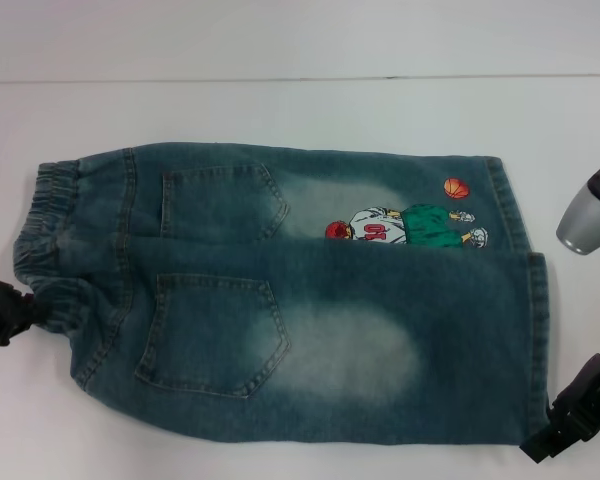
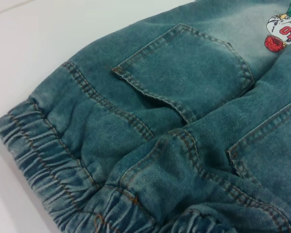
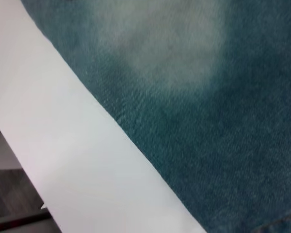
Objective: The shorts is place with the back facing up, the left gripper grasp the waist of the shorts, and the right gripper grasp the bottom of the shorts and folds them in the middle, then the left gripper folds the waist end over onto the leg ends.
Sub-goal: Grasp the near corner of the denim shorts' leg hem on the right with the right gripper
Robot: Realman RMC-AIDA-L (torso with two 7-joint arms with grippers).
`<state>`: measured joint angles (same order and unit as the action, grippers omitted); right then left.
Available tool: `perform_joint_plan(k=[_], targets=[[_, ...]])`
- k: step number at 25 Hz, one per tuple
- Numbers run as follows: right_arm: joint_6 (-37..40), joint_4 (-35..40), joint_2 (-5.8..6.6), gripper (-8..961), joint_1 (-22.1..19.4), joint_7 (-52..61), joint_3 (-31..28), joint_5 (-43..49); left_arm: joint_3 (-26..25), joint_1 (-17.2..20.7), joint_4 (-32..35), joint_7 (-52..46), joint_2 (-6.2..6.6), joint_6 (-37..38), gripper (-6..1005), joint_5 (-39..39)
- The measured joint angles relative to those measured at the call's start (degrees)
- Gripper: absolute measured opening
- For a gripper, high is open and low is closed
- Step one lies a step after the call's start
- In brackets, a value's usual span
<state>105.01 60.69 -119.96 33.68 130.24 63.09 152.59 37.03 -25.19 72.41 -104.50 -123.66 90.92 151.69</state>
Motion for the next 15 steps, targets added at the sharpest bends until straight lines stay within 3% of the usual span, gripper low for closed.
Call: perform_joint_plan(k=[10, 15], targets=[[-2.8, 0.31, 0.12, 249, -0.39, -0.09, 0.9, -0.16, -0.02, -0.15, -0.05, -0.07, 0.0, -0.01, 49, 0.0], [-3.14, 0.31, 0.14, 95, -0.47, -0.46, 1.11, -0.34, 0.0, -0.22, -0.26, -0.07, 0.0, -0.23, 49, 0.0]])
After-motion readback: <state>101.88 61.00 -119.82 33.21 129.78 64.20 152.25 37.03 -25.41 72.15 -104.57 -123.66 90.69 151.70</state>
